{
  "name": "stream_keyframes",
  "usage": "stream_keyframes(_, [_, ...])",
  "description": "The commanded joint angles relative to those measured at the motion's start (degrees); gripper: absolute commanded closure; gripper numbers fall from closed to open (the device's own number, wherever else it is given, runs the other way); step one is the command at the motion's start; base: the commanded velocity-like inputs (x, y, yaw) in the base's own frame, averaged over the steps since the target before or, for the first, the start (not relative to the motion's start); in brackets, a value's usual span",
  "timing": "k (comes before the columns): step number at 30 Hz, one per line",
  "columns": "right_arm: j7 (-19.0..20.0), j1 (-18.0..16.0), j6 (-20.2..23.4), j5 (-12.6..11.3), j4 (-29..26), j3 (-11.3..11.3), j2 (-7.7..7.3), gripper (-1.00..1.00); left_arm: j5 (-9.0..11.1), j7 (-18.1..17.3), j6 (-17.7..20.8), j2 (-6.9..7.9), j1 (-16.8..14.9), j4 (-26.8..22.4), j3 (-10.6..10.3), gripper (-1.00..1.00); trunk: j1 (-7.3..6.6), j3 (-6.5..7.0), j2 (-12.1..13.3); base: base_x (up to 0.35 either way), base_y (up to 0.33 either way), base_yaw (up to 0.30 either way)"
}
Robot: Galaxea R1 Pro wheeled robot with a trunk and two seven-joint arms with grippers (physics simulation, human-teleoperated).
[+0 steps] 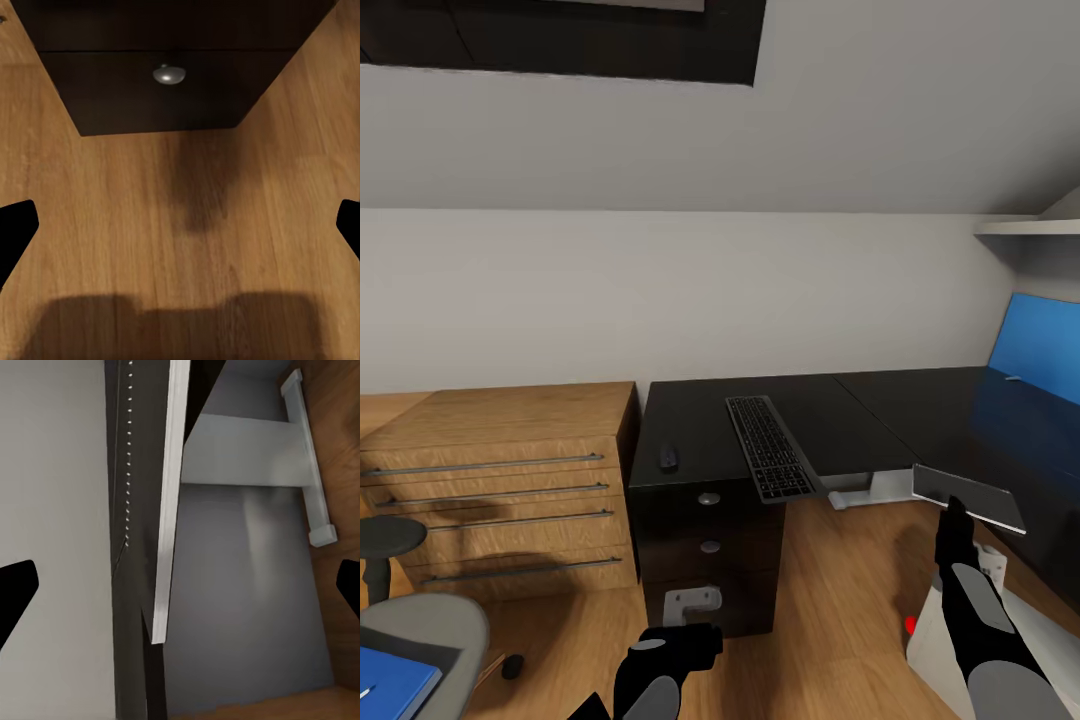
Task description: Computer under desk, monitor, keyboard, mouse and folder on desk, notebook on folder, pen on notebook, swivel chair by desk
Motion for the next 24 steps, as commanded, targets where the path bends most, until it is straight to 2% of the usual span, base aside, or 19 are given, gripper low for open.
stream_keyframes(1, [0.22,-0.04,-0.19,-0.6,0.02,0.04,0.0,-1.0,0.31,0.43,0.12,0.05,-0.08,-0.07,-0.12,-1.0,0.01,-0.06,-0.03,0.178,0.0,0.0])
stream_keyframes(24, [0.22,-0.04,-0.19,-0.6,0.02,0.03,-0.01,-1.0,0.42,0.42,0.13,0.1,-0.08,-0.07,-0.13,-1.0,0.01,-0.06,-0.03,0.103,0.0,0.0])
